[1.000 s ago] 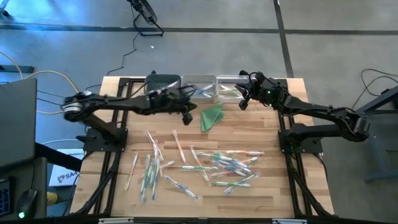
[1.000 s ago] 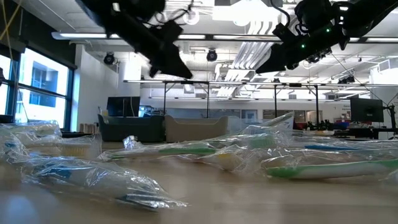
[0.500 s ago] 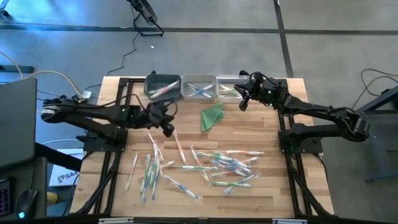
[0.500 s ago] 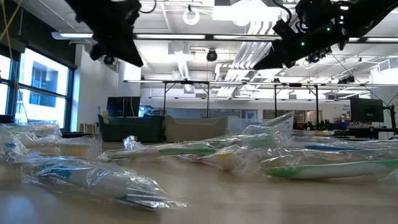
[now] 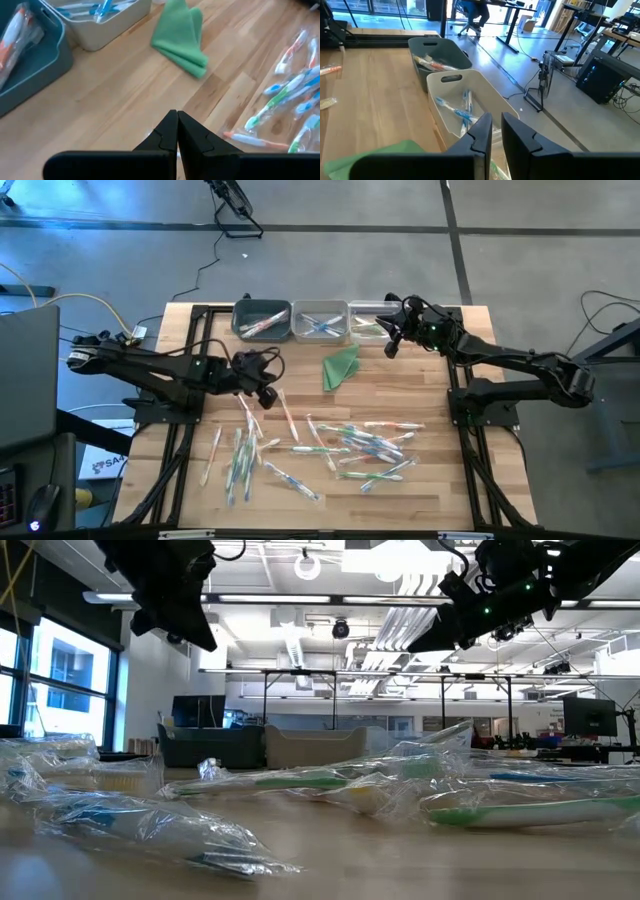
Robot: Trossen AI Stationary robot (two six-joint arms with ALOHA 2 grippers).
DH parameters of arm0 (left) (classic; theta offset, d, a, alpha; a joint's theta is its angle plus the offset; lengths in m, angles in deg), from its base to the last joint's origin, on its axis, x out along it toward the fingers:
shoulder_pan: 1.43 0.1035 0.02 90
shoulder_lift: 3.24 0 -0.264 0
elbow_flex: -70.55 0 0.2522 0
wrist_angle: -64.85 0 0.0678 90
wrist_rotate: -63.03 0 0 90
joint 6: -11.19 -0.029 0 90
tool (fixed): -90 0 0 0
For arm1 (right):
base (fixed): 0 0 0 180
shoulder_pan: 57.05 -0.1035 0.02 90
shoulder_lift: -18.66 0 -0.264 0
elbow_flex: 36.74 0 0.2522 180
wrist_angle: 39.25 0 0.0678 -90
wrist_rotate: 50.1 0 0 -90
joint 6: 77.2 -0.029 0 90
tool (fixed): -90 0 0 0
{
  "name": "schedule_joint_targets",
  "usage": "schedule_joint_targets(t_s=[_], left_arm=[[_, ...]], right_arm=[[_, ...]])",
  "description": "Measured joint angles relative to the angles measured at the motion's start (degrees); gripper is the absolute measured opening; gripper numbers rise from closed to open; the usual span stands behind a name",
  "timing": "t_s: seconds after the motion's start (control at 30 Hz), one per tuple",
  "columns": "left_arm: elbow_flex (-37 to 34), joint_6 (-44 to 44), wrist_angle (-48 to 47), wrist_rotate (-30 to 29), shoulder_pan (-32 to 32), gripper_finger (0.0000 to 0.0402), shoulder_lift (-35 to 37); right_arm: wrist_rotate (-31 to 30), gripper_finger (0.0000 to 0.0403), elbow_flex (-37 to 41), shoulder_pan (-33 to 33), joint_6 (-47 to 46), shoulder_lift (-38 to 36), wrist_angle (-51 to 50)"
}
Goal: Pick & Place Toothbrushes
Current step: Put the orange toothbrush into the dark blue bin
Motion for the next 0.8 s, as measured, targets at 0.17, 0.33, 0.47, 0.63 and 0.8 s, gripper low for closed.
schedule_joint_targets(t_s=[0.17,0.33,0.47,0.63,0.8], left_arm=[[0.0,4.56,-3.46,1.47,0.0,0.0005,0.0],[0.0,8.36,-6.15,5.97,0.02,0.0005,0.0],[0.0,12.16,-7.53,9.31,0.0,0.0005,0.0],[0.02,15.98,-8.09,13.92,0.02,0.0005,0.0],[0.02,22.91,-11.97,19.22,-0.17,0.0005,-0.13]], right_arm=[[0.0,0.0034,0.0,0.0,-0.05,0.0,0.01],[0.0,0.0034,0.0,-0.02,-0.11,0.0,0.0],[0.0,0.0034,0.0,0.0,-0.45,0.0,0.0],[0.0,0.0034,0.0,0.0,-0.48,0.0,0.02],[0.0,0.0034,0.0,0.0,-0.48,0.0,0.0]])
